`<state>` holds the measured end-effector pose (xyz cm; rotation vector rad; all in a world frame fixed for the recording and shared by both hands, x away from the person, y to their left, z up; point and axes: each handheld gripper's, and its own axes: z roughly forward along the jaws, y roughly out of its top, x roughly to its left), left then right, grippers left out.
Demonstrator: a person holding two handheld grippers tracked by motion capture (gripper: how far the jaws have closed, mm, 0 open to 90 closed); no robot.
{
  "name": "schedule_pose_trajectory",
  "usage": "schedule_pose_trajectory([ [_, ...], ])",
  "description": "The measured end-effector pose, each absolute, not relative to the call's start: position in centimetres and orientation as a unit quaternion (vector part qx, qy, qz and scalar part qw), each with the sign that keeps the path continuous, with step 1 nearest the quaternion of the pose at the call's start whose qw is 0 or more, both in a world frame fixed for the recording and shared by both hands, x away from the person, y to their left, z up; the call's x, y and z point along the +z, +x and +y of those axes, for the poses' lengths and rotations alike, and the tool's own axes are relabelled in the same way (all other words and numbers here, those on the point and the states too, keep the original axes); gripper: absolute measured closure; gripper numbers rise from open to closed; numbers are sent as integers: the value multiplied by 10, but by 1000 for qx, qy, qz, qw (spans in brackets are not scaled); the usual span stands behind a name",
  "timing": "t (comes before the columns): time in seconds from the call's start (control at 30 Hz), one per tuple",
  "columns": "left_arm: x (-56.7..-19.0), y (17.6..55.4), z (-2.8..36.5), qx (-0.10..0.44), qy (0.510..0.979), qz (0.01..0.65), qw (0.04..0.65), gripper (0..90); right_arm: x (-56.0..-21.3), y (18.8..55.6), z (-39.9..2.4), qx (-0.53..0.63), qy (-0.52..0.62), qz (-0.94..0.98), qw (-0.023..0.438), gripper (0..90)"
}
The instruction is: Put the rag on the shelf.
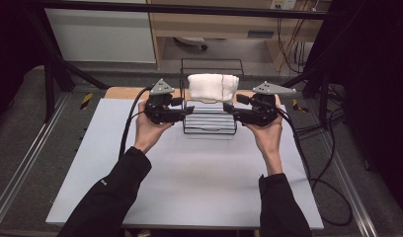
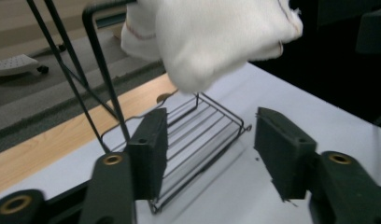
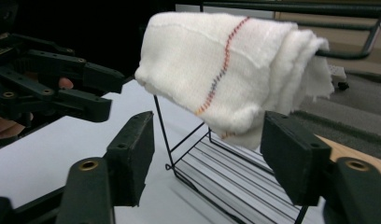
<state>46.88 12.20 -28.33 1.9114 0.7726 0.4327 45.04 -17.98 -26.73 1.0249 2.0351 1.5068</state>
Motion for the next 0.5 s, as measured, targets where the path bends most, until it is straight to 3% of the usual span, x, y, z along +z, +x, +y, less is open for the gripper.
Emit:
schedule_pose_trajectory([
  [0.3,-304,446,154,186,804,317,467,227,-288,439,-190,539,378,729,186,111],
  [0.5,-324,432,177,186,807,331,452,115,-306,432,-193,537,373,737,172,41],
])
